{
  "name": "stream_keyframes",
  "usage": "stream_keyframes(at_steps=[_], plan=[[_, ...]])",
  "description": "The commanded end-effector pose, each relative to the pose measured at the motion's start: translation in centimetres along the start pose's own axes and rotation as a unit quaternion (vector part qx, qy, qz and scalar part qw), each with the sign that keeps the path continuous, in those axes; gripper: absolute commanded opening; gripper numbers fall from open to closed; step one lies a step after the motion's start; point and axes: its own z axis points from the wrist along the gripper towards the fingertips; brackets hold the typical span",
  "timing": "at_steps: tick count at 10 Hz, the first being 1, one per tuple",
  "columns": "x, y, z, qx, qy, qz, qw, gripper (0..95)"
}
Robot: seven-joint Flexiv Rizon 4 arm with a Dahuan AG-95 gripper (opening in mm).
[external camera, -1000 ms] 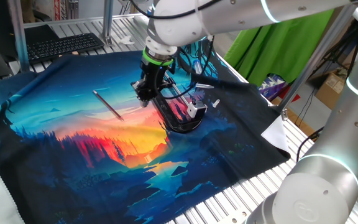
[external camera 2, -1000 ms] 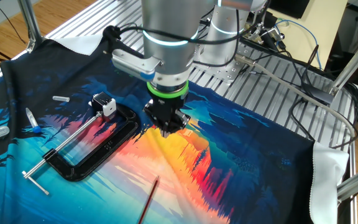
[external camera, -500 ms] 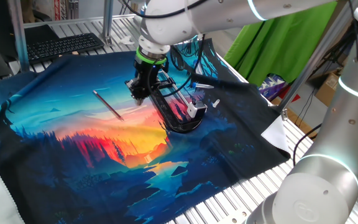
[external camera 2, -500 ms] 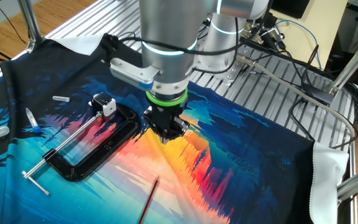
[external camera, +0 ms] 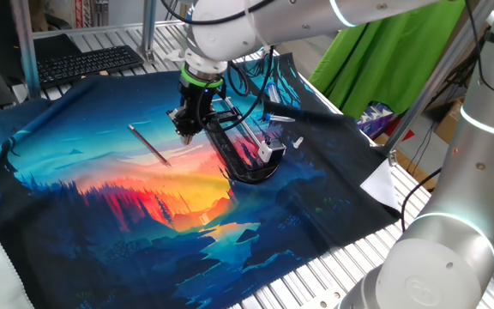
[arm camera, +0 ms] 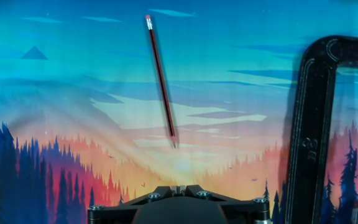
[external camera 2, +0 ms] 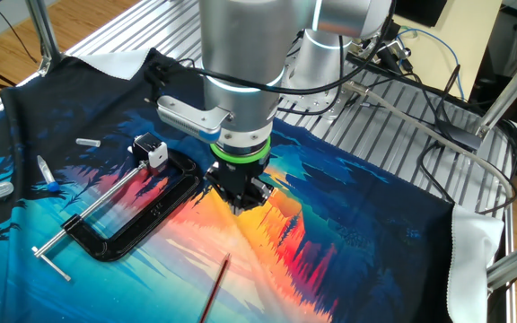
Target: Insert the pencil into the pencil sharpener
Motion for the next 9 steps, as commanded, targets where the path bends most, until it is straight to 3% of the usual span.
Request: stream_keyframes(at_steps=[1,9], plan=[[-0.04,-0.03,0.1,0.0,0.0,-0.001,1.0,0.0],[-0.56,-0.03,0.44,0.0,-0.001,-0.004,1.0,0.0]])
